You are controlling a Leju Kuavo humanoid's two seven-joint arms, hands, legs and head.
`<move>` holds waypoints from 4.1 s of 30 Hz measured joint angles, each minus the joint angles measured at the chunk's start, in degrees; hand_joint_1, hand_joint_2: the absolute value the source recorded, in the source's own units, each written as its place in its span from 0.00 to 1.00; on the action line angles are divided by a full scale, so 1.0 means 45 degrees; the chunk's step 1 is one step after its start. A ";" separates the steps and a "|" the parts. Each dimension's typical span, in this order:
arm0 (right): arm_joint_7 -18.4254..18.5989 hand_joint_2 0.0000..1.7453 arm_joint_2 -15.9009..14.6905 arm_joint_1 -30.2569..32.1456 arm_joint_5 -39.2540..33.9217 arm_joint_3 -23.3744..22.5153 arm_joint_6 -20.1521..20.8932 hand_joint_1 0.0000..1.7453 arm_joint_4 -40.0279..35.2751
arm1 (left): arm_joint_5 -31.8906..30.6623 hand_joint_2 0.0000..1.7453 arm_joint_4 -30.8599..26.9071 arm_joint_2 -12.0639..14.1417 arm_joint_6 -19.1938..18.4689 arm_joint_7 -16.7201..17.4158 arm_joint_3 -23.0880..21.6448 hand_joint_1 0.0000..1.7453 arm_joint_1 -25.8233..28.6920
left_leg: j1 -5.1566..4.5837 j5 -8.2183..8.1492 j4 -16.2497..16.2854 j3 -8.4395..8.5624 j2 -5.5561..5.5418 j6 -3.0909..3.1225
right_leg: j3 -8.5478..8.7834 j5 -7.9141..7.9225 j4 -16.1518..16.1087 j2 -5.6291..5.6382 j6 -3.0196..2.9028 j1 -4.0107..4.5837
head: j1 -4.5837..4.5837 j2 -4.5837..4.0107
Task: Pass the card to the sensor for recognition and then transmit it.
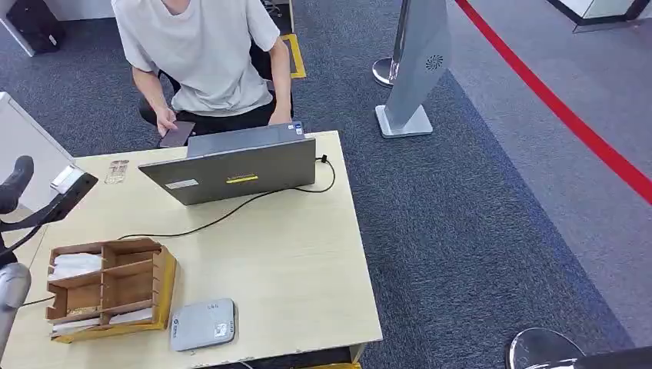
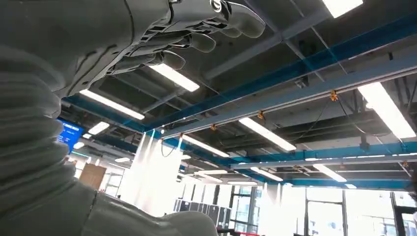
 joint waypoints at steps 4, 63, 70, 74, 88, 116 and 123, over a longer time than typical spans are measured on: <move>0.0005 0.00 -0.0005 0.0000 0.0000 0.0000 0.0000 0.00 0.0000 | 0.0000 1.00 0.0000 0.0000 0.0004 0.0000 0.0000 0.00 0.0000 | 0.0000 0.0000 0.0000 0.0000 0.0000 0.0000 | 0.0000 0.0000 0.0000 0.0000 0.0000 0.0000 | 0.0000 0.0000; 0.1396 0.00 -0.0200 0.0913 0.0469 -0.0594 -0.0214 0.00 -0.0842 | 0.2612 1.00 -0.4324 0.0307 0.0931 -0.3150 -0.0011 0.00 0.5220 | -0.0139 -0.0174 -0.0092 0.0254 0.0321 0.0064 | 0.0106 -0.0092 0.0001 0.0312 0.0060 -0.0130 | -0.0088 -0.0005; 0.2093 0.00 -0.0544 0.1850 0.1161 -0.1520 -0.0233 0.00 -0.1947 | 0.1170 1.00 -0.8368 0.1248 0.1841 -0.1146 -0.1394 0.00 0.8798 | -0.0080 -0.0185 -0.0062 0.0126 0.0113 0.0078 | 0.0092 -0.0151 -0.0033 0.0095 0.0088 -0.0087 | 0.0004 0.0000; 0.2084 0.00 -0.0617 0.1883 0.1083 -0.1617 -0.0229 0.00 -0.2113 | 0.1374 1.00 -0.9053 0.1481 0.1715 -0.1219 -0.1564 0.00 0.9074 | -0.0074 -0.0164 -0.0062 0.0138 0.0085 0.0075 | 0.0123 -0.0138 -0.0030 0.0076 0.0085 -0.0086 | 0.0014 0.0000; 0.2084 0.00 -0.0656 0.1932 0.1025 -0.1768 -0.0228 0.00 -0.2263 | 0.1413 1.00 -0.9578 0.1690 0.1710 -0.1219 -0.1603 0.00 0.9240 | -0.0070 -0.0152 -0.0062 0.0171 0.0075 0.0069 | 0.0155 -0.0132 -0.0027 0.0067 0.0080 -0.0083 | 0.0010 0.0000; 0.2511 0.00 -0.0432 0.1339 0.0481 -0.1661 -0.0214 0.00 -0.1735 | 0.4808 1.00 -0.8947 0.2978 -0.3215 0.2899 -0.1477 0.00 1.1538 | -0.0046 -0.0155 -0.0065 0.0172 0.0083 0.0059 | 0.0147 -0.0139 -0.0027 0.0072 0.0073 -0.0054 | -0.0010 0.0000; 0.2550 0.00 -0.0257 0.0968 0.0393 -0.1472 -0.0223 0.00 -0.1433 | 0.4881 1.00 -0.8733 0.3361 -0.3313 0.3327 -0.1481 0.00 1.2052 | -0.0048 -0.0155 -0.0065 0.0169 0.0059 0.0059 | 0.0160 -0.0139 -0.0027 0.0050 0.0072 -0.0050 | -0.0005 0.0000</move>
